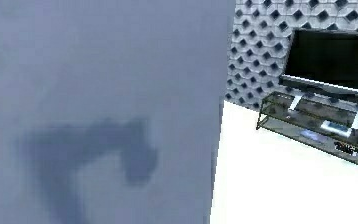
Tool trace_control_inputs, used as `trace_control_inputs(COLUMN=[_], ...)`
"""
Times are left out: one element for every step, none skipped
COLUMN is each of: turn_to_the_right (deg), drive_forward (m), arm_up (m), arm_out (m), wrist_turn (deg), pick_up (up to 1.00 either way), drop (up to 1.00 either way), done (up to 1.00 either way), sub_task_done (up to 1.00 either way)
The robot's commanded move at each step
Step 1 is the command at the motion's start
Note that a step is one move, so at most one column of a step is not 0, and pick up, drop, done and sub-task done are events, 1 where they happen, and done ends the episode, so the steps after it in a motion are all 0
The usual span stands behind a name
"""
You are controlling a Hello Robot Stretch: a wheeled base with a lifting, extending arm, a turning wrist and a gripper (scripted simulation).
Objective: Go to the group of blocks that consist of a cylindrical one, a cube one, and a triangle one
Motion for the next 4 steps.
trace_control_inputs(turn_to_the_right=[45.0, 45.0, 27.0, 0.0], drive_forward=[0.00, 0.00, 0.00, 0.45], arm_up=[0.00, 0.00, 0.00, 0.00], arm_out=[0.00, 0.00, 0.00, 0.00], wrist_turn=[0.0, 0.0, 0.0, 0.0], pick_up=[0.00, 0.00, 0.00, 0.00], drop=[0.00, 0.00, 0.00, 0.00], done=[0.00, 0.00, 0.00, 0.00], sub_task_done=[0.00, 0.00, 0.00, 0.00])
